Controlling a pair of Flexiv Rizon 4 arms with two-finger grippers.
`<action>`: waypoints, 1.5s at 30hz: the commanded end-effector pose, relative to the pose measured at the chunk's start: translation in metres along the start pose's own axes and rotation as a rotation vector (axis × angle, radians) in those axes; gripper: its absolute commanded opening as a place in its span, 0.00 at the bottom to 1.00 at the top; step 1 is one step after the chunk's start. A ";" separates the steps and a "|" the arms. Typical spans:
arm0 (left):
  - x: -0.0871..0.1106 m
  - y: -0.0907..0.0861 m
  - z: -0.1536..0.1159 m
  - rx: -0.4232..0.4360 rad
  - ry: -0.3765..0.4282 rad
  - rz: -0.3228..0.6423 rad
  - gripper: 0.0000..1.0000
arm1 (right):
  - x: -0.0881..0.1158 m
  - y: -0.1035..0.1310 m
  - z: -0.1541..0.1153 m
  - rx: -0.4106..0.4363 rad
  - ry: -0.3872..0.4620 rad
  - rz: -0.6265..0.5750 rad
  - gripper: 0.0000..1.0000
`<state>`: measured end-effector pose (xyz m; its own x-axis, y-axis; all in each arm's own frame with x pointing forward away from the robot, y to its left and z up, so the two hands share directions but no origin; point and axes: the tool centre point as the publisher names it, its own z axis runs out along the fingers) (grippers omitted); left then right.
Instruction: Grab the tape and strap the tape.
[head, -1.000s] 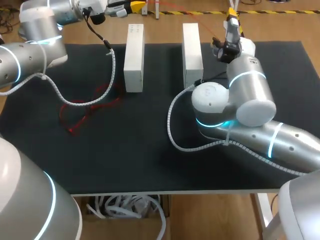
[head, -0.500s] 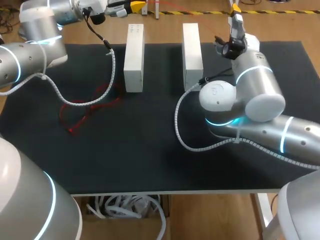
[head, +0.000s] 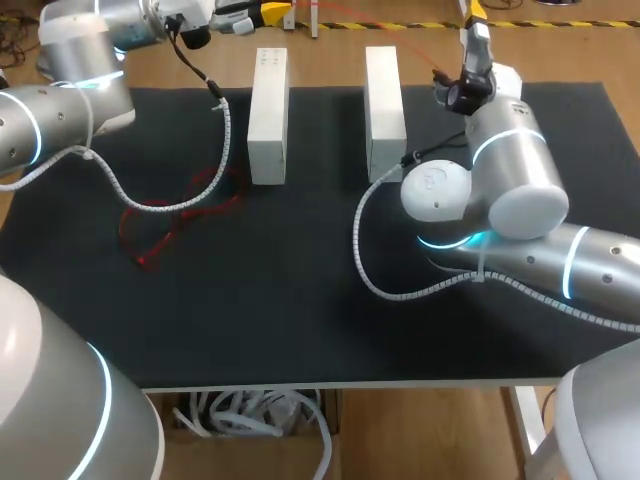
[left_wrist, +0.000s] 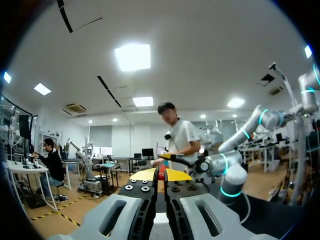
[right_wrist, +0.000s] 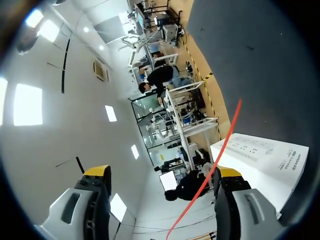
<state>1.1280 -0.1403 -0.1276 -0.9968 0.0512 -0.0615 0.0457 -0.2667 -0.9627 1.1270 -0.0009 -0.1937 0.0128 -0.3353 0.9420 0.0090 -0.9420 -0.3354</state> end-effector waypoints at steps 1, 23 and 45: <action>0.001 0.001 0.001 0.001 -0.004 0.003 0.00 | -0.002 -0.003 0.004 0.007 0.014 0.003 0.91; 0.001 0.001 0.001 0.001 -0.004 0.003 0.00 | -0.002 -0.002 0.006 0.007 0.004 0.002 0.21; 0.001 0.001 0.001 0.001 -0.004 0.003 0.00 | -0.005 0.001 -0.010 0.049 -0.033 -0.017 0.28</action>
<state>1.1280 -0.1403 -0.1276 -0.9968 0.0511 -0.0615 0.0457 -0.2667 -0.9627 1.1186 0.0031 -0.2012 0.0360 -0.3207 0.9465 0.0519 -0.9452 -0.3222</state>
